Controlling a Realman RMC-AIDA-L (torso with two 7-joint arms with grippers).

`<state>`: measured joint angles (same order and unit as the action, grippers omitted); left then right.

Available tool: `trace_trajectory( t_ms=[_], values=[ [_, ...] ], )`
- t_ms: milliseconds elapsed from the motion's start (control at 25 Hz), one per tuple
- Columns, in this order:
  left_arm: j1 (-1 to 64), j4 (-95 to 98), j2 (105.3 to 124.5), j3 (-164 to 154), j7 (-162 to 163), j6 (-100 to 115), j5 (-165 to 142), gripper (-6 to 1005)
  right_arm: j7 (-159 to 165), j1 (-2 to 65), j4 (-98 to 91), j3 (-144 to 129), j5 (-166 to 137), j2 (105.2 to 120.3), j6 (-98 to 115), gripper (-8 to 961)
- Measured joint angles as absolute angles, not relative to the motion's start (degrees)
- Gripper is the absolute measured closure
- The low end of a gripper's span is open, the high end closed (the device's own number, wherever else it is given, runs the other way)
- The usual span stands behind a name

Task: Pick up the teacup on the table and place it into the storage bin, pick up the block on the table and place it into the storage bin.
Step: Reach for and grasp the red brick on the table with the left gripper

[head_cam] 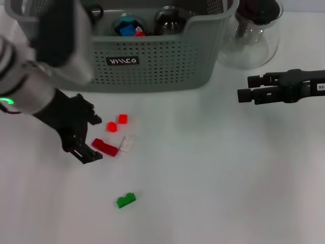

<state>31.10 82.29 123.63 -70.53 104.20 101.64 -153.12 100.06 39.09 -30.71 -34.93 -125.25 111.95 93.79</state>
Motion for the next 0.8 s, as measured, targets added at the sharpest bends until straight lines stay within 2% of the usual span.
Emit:
trace_trajectory(
  t_ms=[800],
  values=[
    [36.2, 71.0, 124.3, -84.4, 103.6, 91.5, -162.9, 182, 101.3, 39.0, -30.9, -34.8, -125.2, 112.42, 93.8, 12]
  ],
)
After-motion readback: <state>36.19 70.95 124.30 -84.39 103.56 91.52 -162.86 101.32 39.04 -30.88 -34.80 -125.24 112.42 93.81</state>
